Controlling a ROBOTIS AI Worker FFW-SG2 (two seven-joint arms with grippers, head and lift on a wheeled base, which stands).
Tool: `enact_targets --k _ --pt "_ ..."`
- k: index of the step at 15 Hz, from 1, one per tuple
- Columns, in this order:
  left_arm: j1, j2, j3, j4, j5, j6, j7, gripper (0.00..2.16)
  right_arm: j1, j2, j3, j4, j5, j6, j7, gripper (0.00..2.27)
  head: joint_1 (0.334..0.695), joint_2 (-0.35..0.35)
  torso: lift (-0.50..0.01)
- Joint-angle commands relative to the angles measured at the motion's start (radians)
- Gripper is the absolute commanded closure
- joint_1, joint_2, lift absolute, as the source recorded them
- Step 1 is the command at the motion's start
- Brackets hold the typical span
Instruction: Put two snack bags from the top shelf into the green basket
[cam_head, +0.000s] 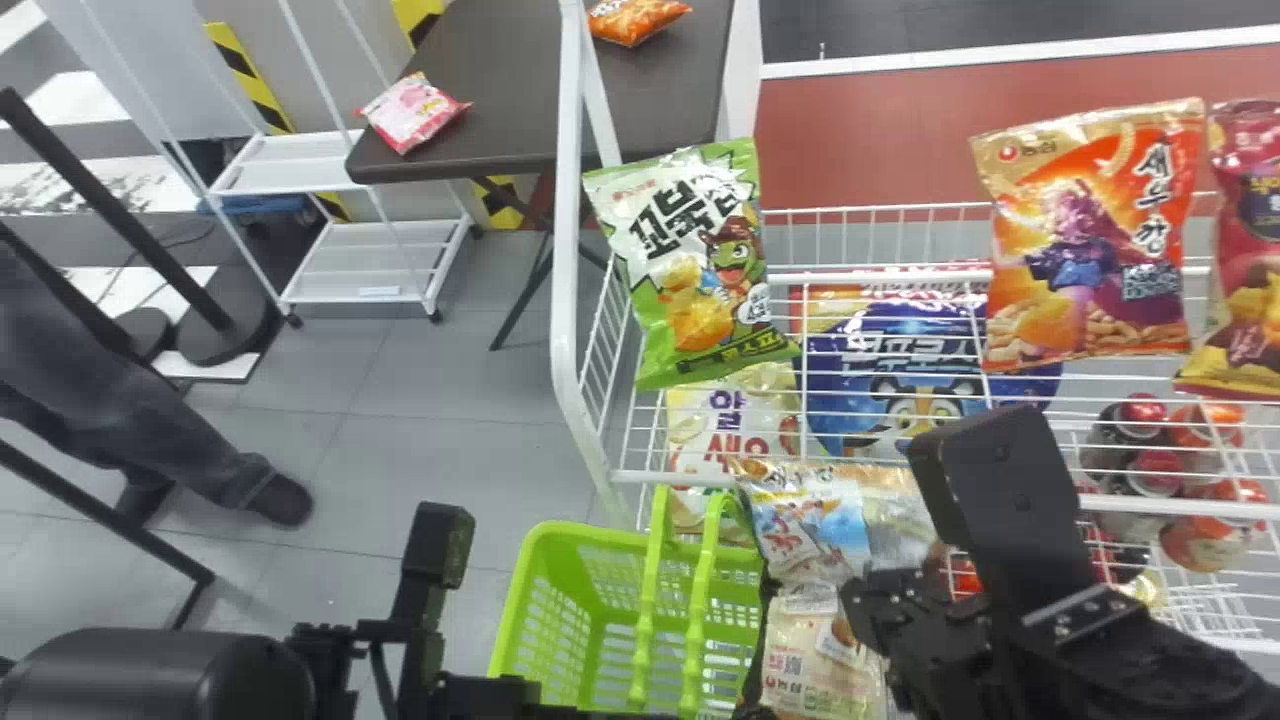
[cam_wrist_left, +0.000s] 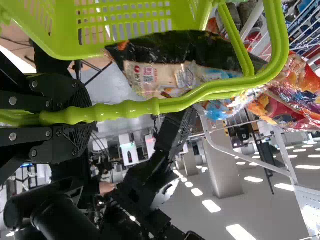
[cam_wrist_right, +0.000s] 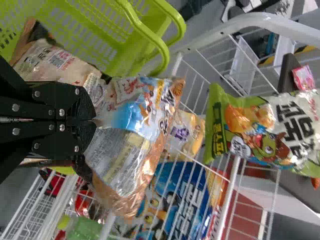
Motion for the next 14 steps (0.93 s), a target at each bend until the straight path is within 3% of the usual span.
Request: enact_targets --k 1,3,4,5,6,7,9,14 --pt "-0.005 0.002 0.0 0.002 0.001 0.001 0.001 2.15 0.019 -0.007 0.006 0.068 -0.024 0.011 0.032 2.13 0.695 0.286 -0.001" --pt "-0.008 0.0 0.0 0.005 0.001 0.001 0.001 2.15 0.019 -0.013 0.023 0.135 -0.024 0.011 0.039 2.11 0.695 0.318 -0.001" --pt "-0.008 0.0 -0.003 0.005 0.001 0.001 0.001 2.15 0.019 -0.013 0.026 0.166 -0.024 0.011 0.049 1.93 0.695 0.341 -0.001" --pt "-0.008 0.0 -0.005 0.006 0.001 0.001 0.001 2.15 0.019 -0.013 0.031 0.189 -0.024 0.011 0.049 1.57 0.695 0.35 -0.001" --pt "-0.01 0.0 -0.008 0.009 0.001 0.001 0.001 2.15 0.019 -0.016 0.034 0.214 -0.023 0.011 0.05 0.57 0.695 0.35 -0.001" --pt "-0.013 0.0 -0.01 0.014 0.001 0.001 0.001 2.15 0.019 -0.022 0.034 0.229 -0.024 0.011 0.05 0.0 0.695 0.35 -0.001" --pt "-0.013 0.0 -0.01 0.018 0.001 0.001 0.001 2.15 0.048 -0.048 0.02 0.235 -0.024 -0.196 0.052 0.01 0.695 0.35 -0.001" --pt "-0.003 -0.002 -0.005 0.026 0.001 0.001 -0.001 2.15 0.099 -0.057 -0.106 0.218 -0.009 -0.568 0.072 0.08 0.695 0.329 -0.001"
